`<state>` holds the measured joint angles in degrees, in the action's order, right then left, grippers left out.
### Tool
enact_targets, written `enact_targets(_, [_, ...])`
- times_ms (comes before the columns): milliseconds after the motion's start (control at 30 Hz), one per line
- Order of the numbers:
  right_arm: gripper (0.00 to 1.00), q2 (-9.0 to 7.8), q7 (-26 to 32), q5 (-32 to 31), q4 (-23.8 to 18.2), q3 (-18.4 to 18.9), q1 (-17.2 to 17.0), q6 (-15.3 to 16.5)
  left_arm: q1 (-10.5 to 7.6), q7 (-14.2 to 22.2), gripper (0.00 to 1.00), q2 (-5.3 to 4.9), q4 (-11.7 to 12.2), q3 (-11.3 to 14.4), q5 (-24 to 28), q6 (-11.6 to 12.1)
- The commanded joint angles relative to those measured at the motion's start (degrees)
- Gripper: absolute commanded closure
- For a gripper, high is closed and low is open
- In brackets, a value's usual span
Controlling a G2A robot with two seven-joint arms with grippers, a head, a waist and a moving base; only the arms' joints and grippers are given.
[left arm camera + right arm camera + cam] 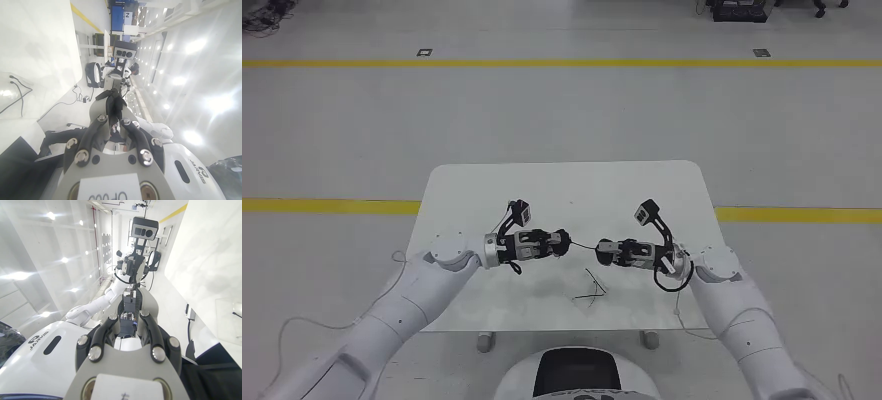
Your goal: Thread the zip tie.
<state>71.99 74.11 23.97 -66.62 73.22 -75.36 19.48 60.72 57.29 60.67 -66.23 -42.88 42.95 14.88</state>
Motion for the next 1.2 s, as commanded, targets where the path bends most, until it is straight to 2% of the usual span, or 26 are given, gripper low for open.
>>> enact_targets(0, [0.89, 0.03, -0.02, -0.10, 0.03, -0.02, 0.02, 0.00, 0.02, 0.07, 1.00, 0.05, 0.03, -0.07, -0.08, -0.04])
enact_targets(200, [0.95, 0.12, -0.12, -0.29, 0.18, -0.08, 0.15, 0.00, 0.11, 0.23, 1.00, 0.20, 0.09, -0.27, -0.20, -0.12])
enact_targets(433, [0.95, 0.21, -0.16, -0.41, 0.41, -0.16, 0.30, 0.00, 0.18, 0.43, 1.00, 0.34, 0.19, -0.58, -0.43, -0.16])
enact_targets(633, [1.00, 0.24, -0.35, -0.68, 0.43, -0.10, 0.25, 0.00, 0.26, 0.55, 1.00, 0.47, 0.27, -0.79, -0.55, -0.28])
enact_targets(667, [1.00, 0.24, -0.41, -0.76, 0.46, -0.08, 0.23, 0.00, 0.28, 0.31, 0.97, 0.50, 0.36, -0.84, -0.52, -0.38])
enact_targets(700, [1.00, 0.23, -0.52, -0.89, 0.49, -0.05, 0.23, 0.00, 0.27, 0.01, 0.65, 0.54, 0.48, -0.87, -0.58, -0.60])
enact_targets(733, [1.00, 0.23, -0.58, -0.97, 0.48, -0.04, 0.22, 0.00, 0.24, -0.15, 0.43, 0.57, 0.49, -0.89, -0.73, -0.73])
enact_targets(767, [1.00, 0.23, -0.63, -1.02, 0.46, -0.03, 0.21, 0.00, 0.23, -0.24, 0.00, 0.59, 0.48, -0.90, -0.81, -0.83])
enact_targets(1167, [1.00, 0.21, -0.27, -0.94, 0.98, 0.46, 0.16, 0.00, 0.08, -1.90, 0.00, 0.61, 0.55, -1.17, -3.55, -0.31])
